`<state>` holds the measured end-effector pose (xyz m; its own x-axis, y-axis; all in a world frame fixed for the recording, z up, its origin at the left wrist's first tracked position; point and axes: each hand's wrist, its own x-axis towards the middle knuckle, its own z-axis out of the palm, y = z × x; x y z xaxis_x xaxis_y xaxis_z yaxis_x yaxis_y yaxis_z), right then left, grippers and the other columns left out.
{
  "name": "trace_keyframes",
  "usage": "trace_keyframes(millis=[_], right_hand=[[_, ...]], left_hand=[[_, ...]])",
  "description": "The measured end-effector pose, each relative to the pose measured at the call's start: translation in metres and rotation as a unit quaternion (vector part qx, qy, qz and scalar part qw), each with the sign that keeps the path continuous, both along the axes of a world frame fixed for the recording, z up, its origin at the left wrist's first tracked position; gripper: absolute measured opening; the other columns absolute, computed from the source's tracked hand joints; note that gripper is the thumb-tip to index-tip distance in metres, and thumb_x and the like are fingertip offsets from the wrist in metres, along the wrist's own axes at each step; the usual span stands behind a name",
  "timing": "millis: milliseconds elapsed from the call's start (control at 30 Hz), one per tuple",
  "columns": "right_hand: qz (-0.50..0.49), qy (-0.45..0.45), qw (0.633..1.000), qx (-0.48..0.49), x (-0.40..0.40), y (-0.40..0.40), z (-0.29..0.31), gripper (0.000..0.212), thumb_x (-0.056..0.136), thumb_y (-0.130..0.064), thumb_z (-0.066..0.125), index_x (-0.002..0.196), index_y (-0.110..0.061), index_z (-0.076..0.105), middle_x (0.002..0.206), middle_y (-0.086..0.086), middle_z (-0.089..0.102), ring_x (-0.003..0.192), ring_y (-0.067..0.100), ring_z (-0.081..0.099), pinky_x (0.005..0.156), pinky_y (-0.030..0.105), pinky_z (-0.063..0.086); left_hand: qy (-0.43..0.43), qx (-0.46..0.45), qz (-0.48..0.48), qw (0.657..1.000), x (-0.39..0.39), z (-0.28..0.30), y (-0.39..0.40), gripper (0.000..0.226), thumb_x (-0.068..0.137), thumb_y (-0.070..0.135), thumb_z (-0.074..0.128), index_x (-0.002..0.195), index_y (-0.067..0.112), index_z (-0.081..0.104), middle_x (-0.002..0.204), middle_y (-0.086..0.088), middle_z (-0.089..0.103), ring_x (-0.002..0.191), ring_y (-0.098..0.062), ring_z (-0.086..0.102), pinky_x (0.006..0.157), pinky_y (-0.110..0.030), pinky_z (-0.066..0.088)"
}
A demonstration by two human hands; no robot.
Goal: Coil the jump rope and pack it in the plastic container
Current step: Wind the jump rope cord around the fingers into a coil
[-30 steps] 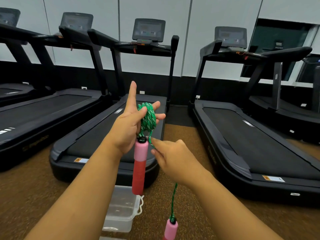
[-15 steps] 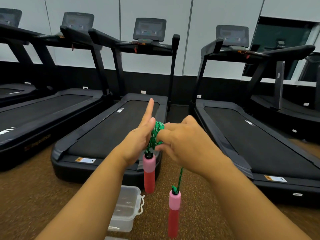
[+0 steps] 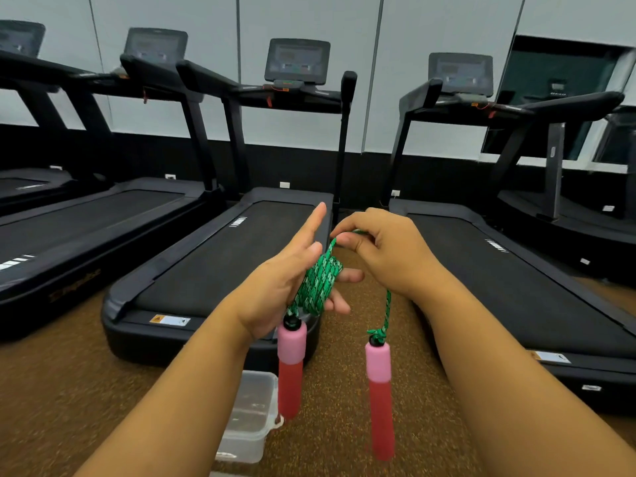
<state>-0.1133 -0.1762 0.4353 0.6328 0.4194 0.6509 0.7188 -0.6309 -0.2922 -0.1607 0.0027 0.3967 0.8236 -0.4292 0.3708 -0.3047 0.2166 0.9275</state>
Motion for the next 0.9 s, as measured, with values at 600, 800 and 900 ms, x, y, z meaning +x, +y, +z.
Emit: trace_keyframes(millis=[600, 800, 900], right_hand=[[0.044, 0.176, 0.981, 0.071, 0.002, 0.013, -0.060, 0.030, 0.100, -0.027, 0.048, 0.126, -0.032, 0.060, 0.103, -0.023, 0.063, 0.092, -0.007, 0.054, 0.073, 0.001, 0.037], [0.048, 0.170, 0.984, 0.035, -0.005, 0.021, -0.067, 0.033, 0.100, -0.029, 0.046, 0.132, -0.031, 0.055, 0.121, -0.002, 0.067, 0.109, 0.010, 0.060, 0.091, 0.024, 0.048], [0.024, 0.113, 0.993, -0.039, -0.014, 0.022, -0.067, 0.035, 0.100, -0.030, 0.046, 0.134, -0.026, 0.053, 0.110, 0.006, 0.070, 0.102, 0.024, 0.063, 0.088, 0.042, 0.051]], left_hand=[[-0.081, -0.133, 0.113, 0.981, 0.007, 0.020, 0.004, 0.076, 0.089, 0.022, 0.048, 0.152, 0.040, 0.009, 0.119, -0.016, 0.068, 0.085, -0.020, 0.072, 0.076, -0.028, 0.057], [-0.092, -0.117, 0.143, 0.978, 0.008, 0.015, 0.005, 0.093, 0.083, 0.008, 0.056, 0.152, 0.040, 0.003, 0.132, -0.013, 0.059, 0.109, -0.025, 0.067, 0.087, -0.027, 0.053], [-0.104, -0.118, 0.162, 0.974, 0.011, 0.015, 0.007, 0.093, 0.087, 0.001, 0.056, 0.151, 0.040, 0.001, 0.135, -0.013, 0.055, 0.114, -0.025, 0.064, 0.093, -0.029, 0.052]])
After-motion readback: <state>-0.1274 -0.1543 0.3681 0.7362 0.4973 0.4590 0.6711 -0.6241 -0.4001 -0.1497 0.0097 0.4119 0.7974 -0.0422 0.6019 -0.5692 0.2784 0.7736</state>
